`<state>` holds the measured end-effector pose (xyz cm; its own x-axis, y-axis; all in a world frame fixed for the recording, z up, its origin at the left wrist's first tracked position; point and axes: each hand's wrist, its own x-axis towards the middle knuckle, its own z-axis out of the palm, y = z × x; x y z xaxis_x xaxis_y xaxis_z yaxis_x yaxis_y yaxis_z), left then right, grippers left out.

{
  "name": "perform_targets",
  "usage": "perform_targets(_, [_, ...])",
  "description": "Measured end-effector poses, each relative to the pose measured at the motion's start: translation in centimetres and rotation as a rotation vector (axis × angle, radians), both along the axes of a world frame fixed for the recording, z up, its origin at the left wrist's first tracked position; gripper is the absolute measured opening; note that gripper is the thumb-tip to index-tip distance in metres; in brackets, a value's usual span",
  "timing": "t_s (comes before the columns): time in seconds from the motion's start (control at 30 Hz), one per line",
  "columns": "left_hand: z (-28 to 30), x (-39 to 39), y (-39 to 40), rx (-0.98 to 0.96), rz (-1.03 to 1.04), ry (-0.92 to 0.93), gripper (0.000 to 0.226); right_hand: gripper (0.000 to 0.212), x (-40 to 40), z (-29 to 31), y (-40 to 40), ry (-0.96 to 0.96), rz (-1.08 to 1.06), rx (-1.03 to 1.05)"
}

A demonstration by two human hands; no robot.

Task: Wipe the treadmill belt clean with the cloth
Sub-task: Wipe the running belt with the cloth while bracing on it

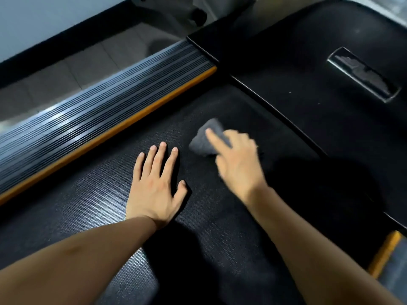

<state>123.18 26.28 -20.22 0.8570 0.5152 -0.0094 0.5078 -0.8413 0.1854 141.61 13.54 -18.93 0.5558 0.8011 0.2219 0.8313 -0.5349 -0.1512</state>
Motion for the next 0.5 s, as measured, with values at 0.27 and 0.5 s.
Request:
perform_targets(0.27, [-0.2,-0.2,0.1,-0.019,0.003,-0.024,0.075,0.065,6.9,0.7,-2.7,-0.006,-0.129,-0.051])
perform_targets(0.5, [-0.4,-0.2,0.1,-0.013,0.008,-0.025,0.076,0.064,0.5,0.3,-1.6,0.009,-0.178,-0.034])
